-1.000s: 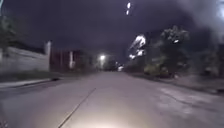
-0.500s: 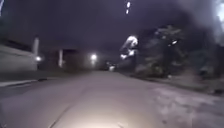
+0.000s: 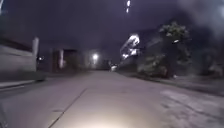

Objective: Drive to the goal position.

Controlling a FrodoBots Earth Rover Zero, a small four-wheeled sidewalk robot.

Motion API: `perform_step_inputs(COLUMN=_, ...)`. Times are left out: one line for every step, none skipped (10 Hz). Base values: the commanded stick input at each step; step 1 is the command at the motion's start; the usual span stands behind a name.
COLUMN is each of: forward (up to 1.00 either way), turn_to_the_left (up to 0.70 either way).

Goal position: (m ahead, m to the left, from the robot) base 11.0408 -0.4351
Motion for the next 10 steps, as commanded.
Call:
perform_step_inputs(forward=0.7, turn_to_the_left=0.0)
perform_step_inputs(forward=0.7, turn_to_the_left=0.0)
perform_step_inputs(forward=0.7, turn_to_the_left=0.0)
perform_step_inputs(forward=0.7, turn_to_the_left=0.0)
perform_step_inputs(forward=0.7, turn_to_the_left=0.0)
perform_step_inputs(forward=0.7, turn_to_the_left=0.0)
perform_step_inputs(forward=0.7, turn_to_the_left=0.0)
perform_step_inputs(forward=0.7, turn_to_the_left=0.0)
perform_step_inputs(forward=0.7, turn_to_the_left=0.0)
perform_step_inputs(forward=0.7, turn_to_the_left=0.0)
